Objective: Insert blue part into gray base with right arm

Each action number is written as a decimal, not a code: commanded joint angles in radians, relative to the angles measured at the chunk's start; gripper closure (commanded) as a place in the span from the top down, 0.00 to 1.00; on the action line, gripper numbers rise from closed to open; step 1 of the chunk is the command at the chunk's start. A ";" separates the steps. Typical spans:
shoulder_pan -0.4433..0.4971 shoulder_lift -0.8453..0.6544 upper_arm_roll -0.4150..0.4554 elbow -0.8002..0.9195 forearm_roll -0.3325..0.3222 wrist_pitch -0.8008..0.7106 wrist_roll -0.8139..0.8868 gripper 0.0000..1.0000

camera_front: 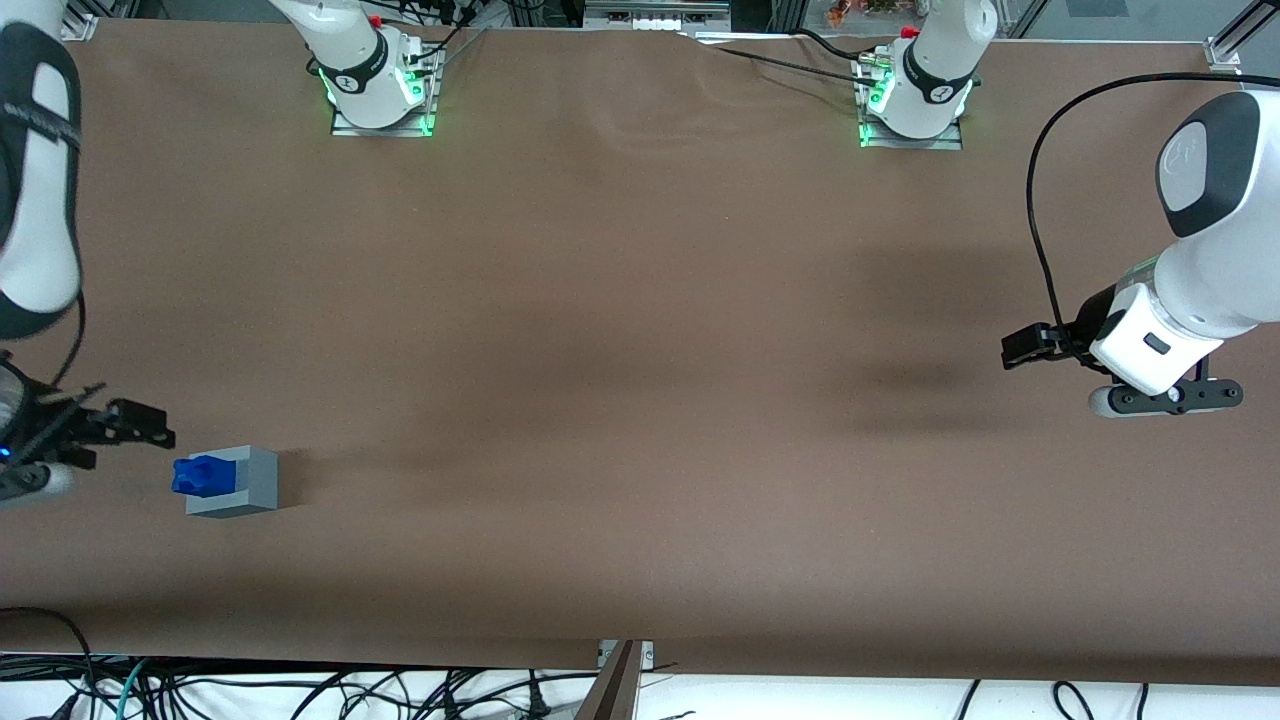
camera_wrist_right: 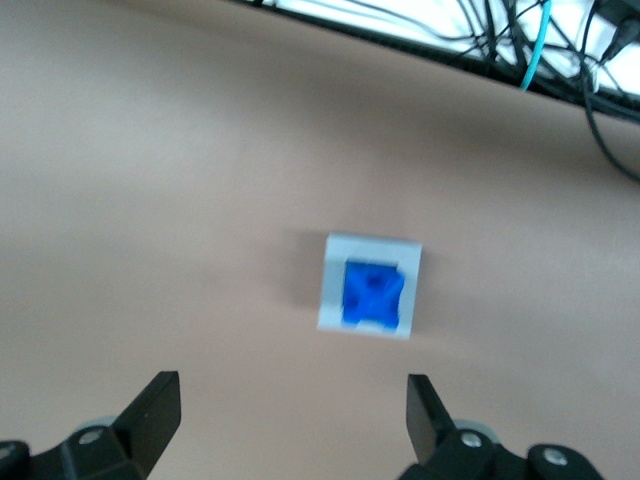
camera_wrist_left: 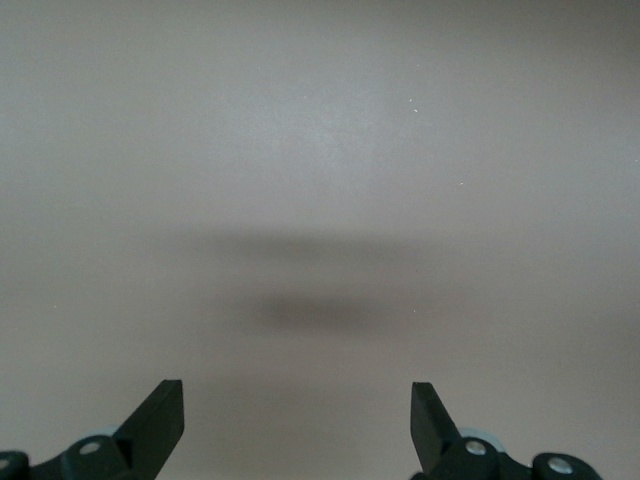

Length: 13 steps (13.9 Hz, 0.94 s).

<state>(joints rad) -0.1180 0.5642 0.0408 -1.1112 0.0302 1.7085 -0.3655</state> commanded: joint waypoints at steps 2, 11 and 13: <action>0.014 -0.061 0.004 -0.012 -0.022 -0.148 -0.021 1.00; 0.044 -0.292 0.002 -0.181 -0.044 -0.119 0.064 1.00; 0.058 -0.342 0.004 -0.243 -0.046 -0.131 0.192 1.00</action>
<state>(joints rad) -0.0781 0.3169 0.0414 -1.2214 0.0021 1.5577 -0.2694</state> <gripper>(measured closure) 0.000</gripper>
